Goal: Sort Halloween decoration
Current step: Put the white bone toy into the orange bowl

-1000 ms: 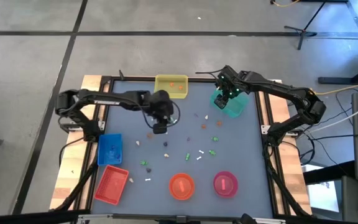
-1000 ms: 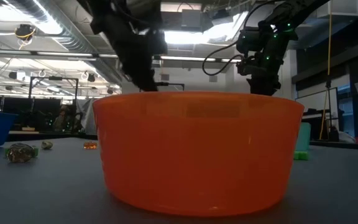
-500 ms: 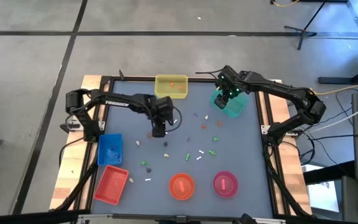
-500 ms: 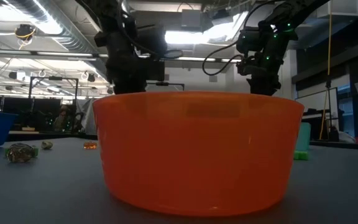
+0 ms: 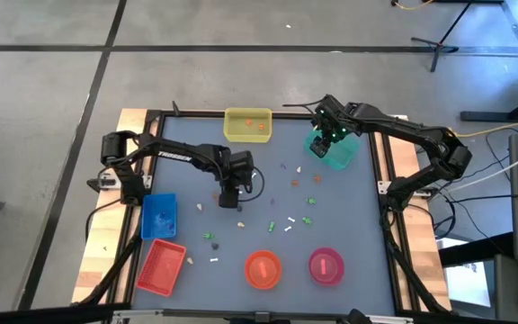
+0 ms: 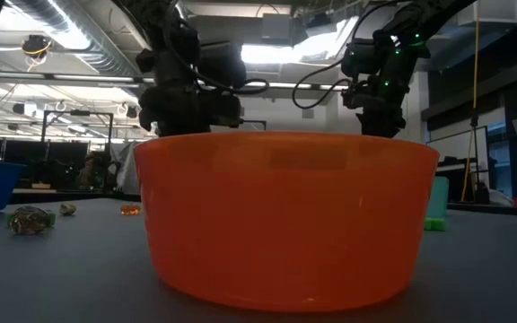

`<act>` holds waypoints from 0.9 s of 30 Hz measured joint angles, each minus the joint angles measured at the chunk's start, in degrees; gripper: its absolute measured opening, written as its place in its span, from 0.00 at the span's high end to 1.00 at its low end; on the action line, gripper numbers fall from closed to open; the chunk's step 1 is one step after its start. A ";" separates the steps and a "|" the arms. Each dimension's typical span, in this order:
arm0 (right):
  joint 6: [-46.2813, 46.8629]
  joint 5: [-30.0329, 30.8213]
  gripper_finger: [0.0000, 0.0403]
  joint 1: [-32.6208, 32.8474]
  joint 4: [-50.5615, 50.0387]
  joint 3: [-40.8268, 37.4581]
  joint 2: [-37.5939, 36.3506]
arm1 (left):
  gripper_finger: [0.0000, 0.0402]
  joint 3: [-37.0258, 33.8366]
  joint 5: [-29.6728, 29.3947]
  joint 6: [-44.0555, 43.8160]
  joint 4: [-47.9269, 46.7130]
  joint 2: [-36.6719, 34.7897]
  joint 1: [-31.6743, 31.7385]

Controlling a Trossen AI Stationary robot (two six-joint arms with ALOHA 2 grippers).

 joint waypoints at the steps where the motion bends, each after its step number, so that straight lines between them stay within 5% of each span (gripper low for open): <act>1: 0.00 0.00 0.46 0.00 0.00 0.00 0.00 | 0.61 0.00 -0.16 -0.02 0.13 0.04 -0.05; 27: -0.01 0.00 0.46 0.00 -0.03 0.00 0.00 | 0.61 -2.10 -2.08 -0.31 2.14 2.95 0.04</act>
